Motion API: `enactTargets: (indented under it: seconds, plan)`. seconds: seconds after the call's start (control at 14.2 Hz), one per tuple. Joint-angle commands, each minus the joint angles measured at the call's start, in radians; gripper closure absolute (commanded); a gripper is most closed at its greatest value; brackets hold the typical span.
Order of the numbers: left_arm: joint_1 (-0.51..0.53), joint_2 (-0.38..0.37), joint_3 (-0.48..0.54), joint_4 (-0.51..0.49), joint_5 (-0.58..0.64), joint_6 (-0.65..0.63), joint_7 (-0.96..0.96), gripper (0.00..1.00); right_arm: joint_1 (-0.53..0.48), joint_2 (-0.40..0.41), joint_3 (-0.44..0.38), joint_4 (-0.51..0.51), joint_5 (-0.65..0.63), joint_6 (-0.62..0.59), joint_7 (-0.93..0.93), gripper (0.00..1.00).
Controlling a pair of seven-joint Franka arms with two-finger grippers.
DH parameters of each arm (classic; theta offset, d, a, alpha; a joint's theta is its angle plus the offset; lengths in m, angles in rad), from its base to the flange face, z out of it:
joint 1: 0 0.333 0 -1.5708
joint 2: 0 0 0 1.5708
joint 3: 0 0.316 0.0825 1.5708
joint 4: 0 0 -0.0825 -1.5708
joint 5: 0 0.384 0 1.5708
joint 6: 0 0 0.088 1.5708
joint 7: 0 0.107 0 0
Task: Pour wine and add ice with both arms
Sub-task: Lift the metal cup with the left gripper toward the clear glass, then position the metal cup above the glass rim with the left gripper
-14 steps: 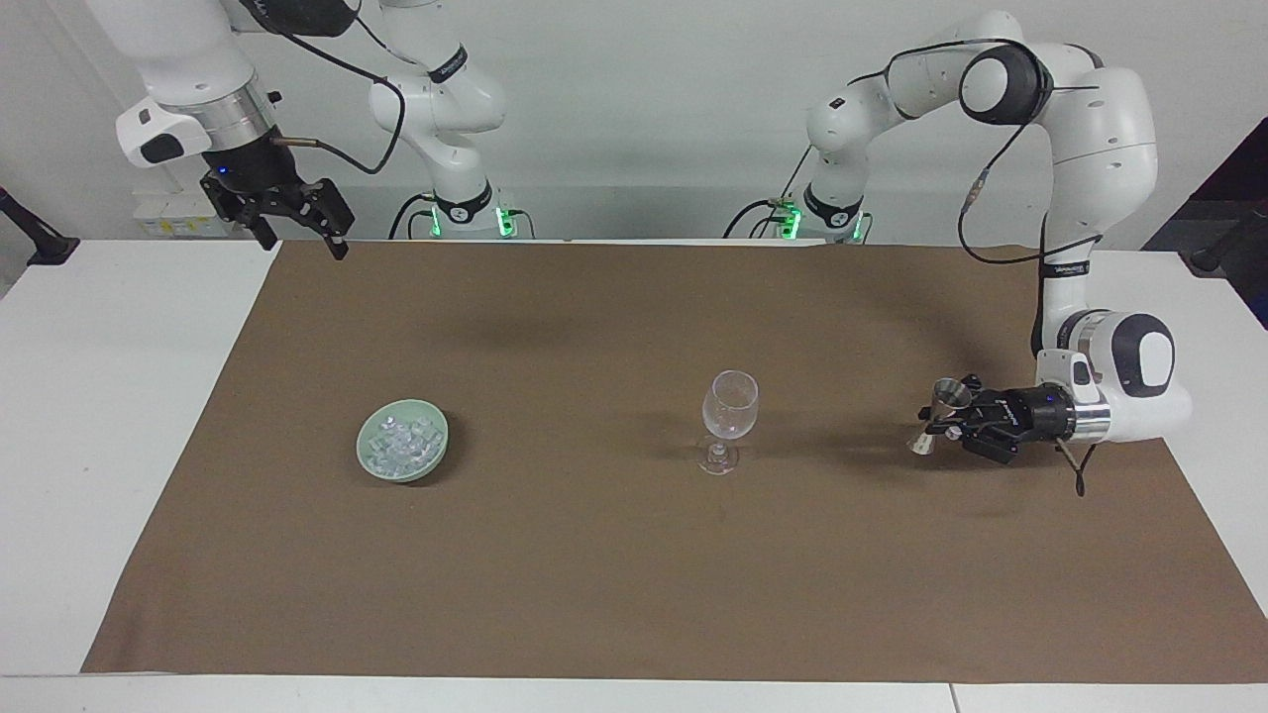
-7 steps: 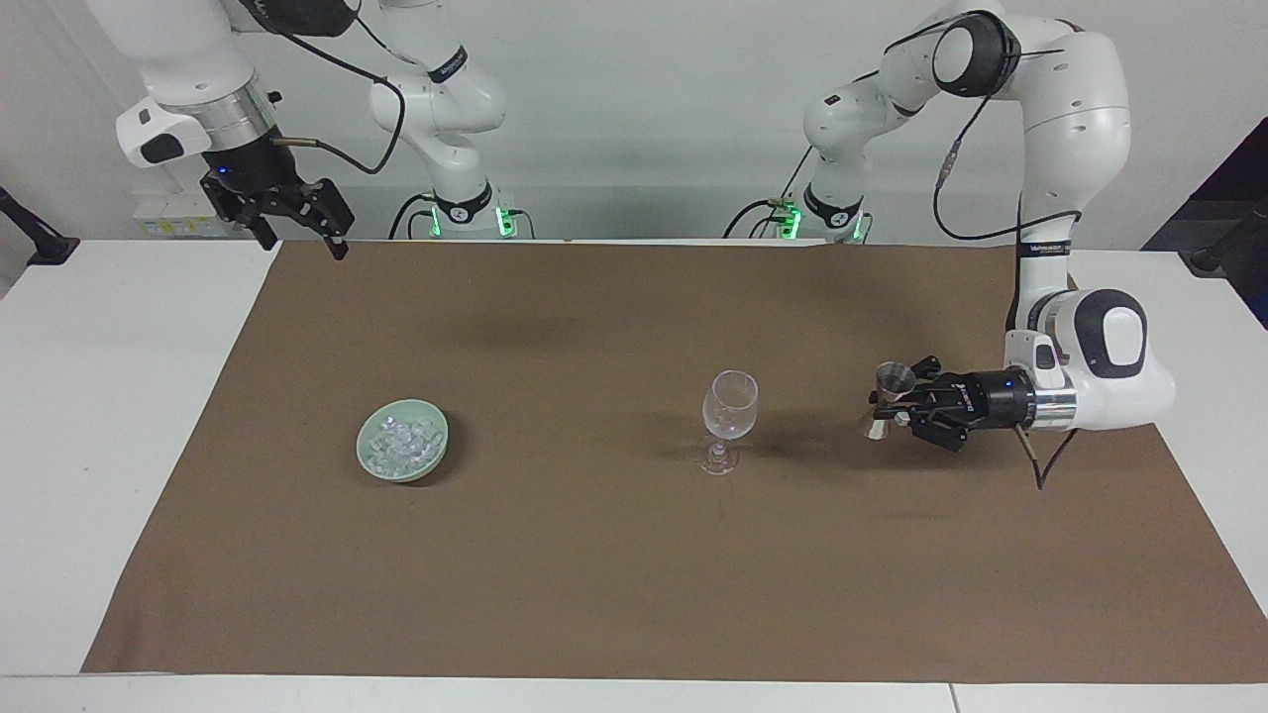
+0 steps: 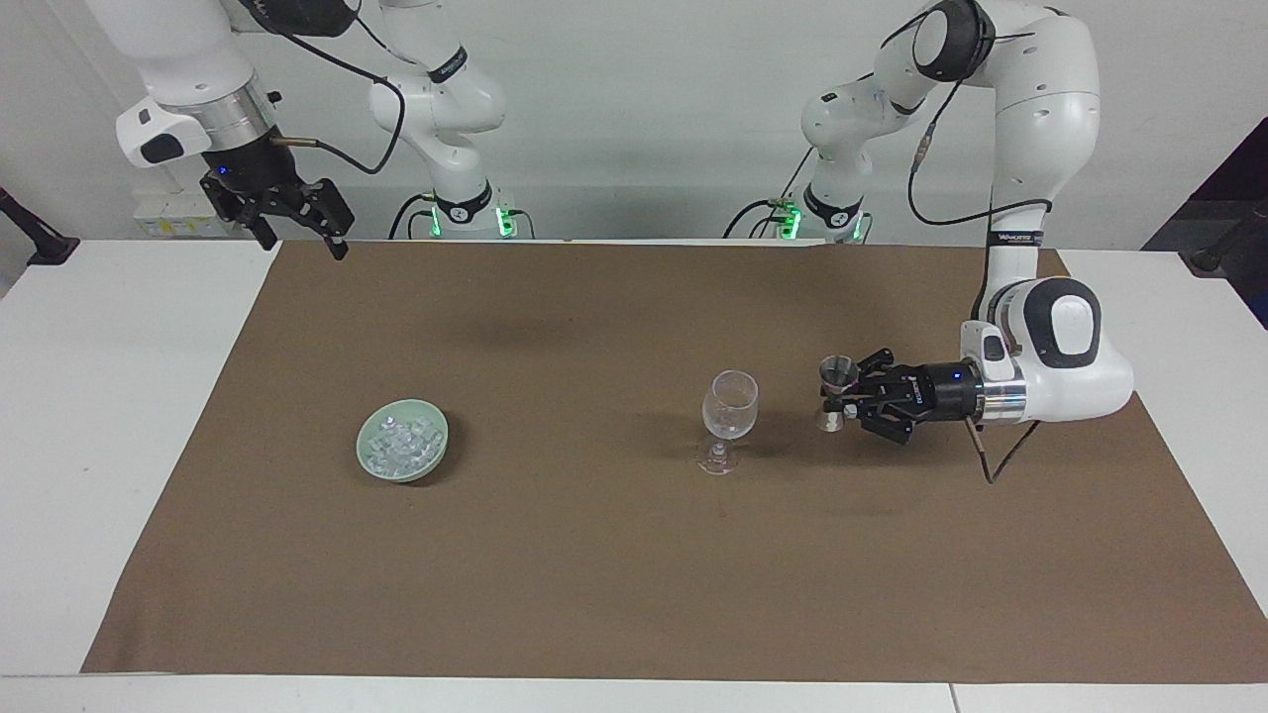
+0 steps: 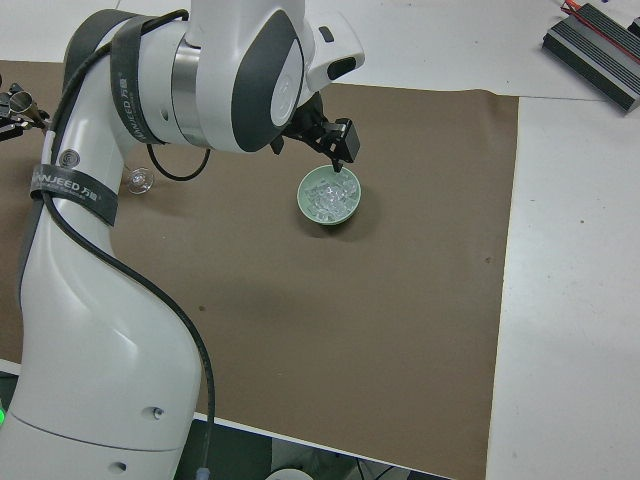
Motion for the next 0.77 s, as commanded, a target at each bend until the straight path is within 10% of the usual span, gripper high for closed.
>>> enactTargets:
  seconds: [0.0,0.7]
  plan:
    - [-0.041,-0.086,0.022,-0.086,-0.029,0.058,-0.013,0.97,-0.013,-0.02,0.007,-0.022,0.018,-0.002,-0.015,0.0]
    - [-0.099,-0.197,0.023,-0.175,-0.029,0.19,-0.079,0.97,-0.013,-0.021,0.007,-0.022,0.018,-0.002,-0.015,0.0]
